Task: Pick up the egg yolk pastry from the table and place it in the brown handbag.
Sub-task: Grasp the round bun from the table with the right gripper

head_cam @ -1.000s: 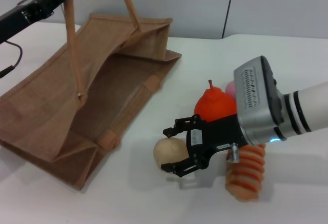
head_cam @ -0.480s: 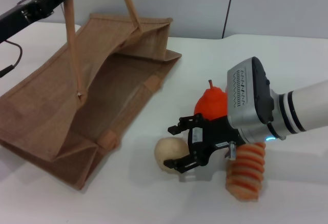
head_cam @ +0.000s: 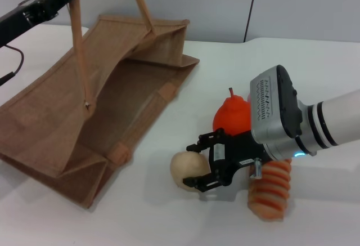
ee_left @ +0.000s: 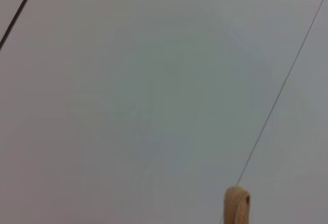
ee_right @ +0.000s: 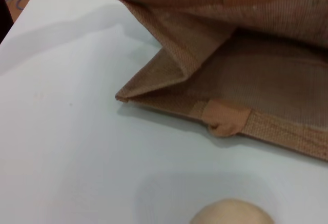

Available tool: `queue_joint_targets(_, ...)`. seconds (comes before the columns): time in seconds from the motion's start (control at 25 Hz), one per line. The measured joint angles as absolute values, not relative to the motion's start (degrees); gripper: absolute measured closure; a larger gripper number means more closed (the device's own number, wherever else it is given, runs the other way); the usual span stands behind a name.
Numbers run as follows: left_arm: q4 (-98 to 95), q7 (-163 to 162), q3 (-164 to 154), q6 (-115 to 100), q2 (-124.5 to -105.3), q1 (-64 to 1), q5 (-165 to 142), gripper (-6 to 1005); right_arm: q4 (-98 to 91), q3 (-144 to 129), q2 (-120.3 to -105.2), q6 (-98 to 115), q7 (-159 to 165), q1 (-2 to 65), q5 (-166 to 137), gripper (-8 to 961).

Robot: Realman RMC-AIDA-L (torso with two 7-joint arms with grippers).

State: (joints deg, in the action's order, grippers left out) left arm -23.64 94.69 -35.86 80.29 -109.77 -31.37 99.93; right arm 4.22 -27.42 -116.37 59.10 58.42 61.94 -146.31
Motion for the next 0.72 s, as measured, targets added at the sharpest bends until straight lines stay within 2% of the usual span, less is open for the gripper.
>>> queue_joint_targets(0.04, -23.64, 94.67, -35.86, 80.23, -109.77, -31.37, 99.93, 879, 4.22, -27.8, -116.36, 59.06, 59.09, 62.03, -146.3, 101)
queue_joint_targets(0.16, -23.64, 94.65, -35.86, 80.23, -109.77, -31.37, 99.97, 879, 4.08, -28.59, -116.36, 59.03, 60.18, 62.23, -146.28, 201)
queue_joint_targets(0.72, -23.64, 94.65, -35.86, 79.66, -109.77, -31.38, 100.1, 878, 4.21, -28.78, -116.34, 59.21, 60.22, 62.56, -146.37, 276)
